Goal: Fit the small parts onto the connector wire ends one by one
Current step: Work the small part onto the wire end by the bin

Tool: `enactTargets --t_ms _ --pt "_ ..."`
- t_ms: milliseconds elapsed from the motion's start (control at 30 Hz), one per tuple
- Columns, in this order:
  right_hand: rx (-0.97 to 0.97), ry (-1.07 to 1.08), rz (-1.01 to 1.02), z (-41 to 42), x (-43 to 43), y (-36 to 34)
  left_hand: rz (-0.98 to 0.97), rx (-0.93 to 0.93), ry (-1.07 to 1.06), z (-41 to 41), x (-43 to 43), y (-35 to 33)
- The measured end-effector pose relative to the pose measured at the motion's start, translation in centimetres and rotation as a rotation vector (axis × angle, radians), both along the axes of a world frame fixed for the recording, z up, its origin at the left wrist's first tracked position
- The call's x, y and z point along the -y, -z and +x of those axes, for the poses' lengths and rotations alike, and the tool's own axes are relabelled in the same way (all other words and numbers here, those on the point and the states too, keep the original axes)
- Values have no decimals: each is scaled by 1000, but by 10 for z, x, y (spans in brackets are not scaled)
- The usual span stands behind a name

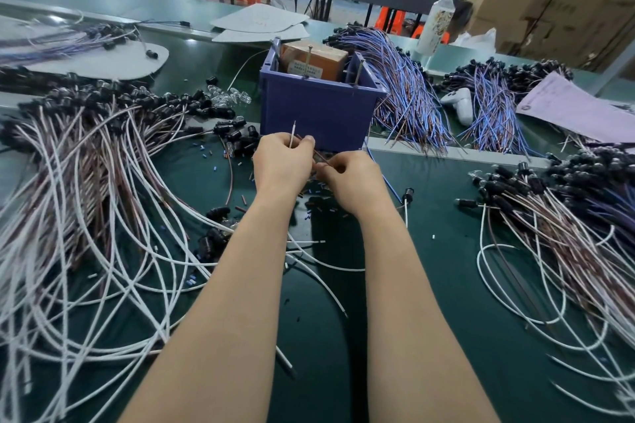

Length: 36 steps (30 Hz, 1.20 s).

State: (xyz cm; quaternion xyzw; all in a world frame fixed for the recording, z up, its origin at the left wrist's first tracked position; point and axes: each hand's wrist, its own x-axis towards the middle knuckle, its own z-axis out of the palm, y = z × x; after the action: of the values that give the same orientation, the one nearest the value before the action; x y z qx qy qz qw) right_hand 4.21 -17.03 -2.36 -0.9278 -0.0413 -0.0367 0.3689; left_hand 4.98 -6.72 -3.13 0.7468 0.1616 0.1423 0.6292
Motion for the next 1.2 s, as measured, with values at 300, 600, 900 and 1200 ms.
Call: enactTargets --t_ms 300,600,900,1200 --pt "-22 27 5 2 -3 1 50 6 -40 -2 1 -3" --pt "-37 19 -38 2 0 1 27 -1 -63 -3 1 -4" --pt "-44 -10 -70 3 -1 -1 24 18 -91 -5 2 -8" --pt "-58 2 -48 2 -2 -5 11 92 -131 -7 2 -13"
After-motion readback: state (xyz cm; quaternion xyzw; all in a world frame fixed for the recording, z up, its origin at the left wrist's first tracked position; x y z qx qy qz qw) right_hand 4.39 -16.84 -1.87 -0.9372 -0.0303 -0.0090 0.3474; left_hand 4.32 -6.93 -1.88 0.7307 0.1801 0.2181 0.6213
